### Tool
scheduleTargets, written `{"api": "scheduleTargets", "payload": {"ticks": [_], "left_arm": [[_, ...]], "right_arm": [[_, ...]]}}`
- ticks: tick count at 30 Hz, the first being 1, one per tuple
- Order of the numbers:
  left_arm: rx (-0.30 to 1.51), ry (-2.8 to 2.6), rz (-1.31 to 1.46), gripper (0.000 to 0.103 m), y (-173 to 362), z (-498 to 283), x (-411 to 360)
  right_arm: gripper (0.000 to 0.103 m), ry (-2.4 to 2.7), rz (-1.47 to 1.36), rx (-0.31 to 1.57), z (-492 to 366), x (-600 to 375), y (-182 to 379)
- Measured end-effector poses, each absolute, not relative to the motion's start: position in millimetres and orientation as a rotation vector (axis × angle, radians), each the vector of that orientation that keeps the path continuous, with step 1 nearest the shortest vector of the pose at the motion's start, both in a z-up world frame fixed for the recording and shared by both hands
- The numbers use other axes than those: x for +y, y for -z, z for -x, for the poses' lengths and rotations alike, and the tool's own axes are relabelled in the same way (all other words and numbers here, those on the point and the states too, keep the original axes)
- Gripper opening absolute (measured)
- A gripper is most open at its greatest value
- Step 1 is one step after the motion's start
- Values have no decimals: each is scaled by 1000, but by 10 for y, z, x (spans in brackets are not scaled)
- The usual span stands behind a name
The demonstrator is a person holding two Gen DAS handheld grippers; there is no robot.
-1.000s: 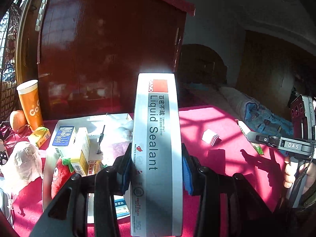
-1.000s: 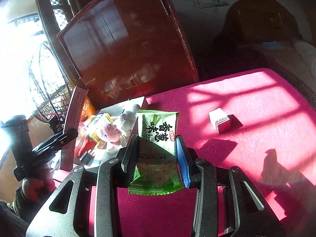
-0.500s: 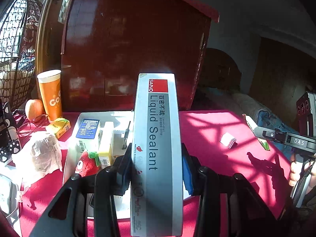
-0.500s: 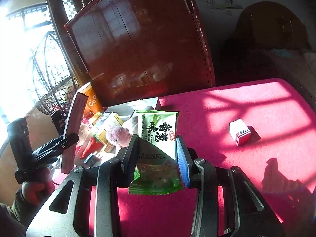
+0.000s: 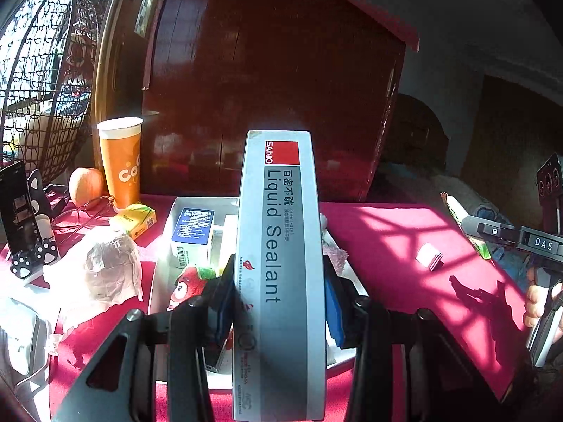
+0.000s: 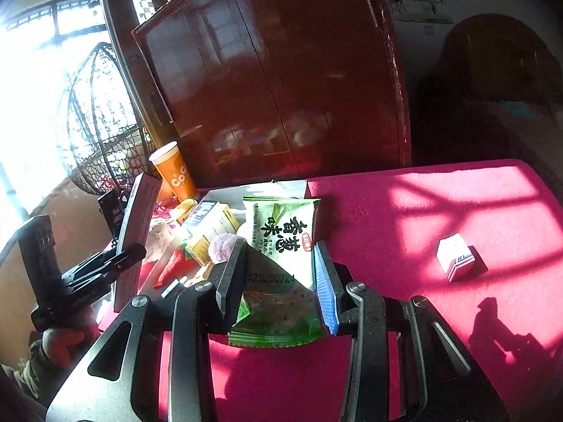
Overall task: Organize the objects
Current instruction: 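Carry the sealant box with the left gripper while the right gripper carries the snack packet to the tray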
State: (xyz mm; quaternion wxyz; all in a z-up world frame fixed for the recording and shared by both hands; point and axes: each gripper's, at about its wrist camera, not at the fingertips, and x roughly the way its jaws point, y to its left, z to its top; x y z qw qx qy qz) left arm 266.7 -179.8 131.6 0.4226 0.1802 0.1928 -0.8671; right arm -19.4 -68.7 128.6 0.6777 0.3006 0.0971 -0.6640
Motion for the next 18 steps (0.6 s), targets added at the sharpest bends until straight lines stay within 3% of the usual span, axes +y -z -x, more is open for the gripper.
{"api": "scheduleTargets", "payload": {"ticks": [18], "left_arm": [[512, 2094, -444, 42, -1227, -3008, -2009]], "right_arm": [[36, 1390, -660, 312, -348, -1304, -1309]]}}
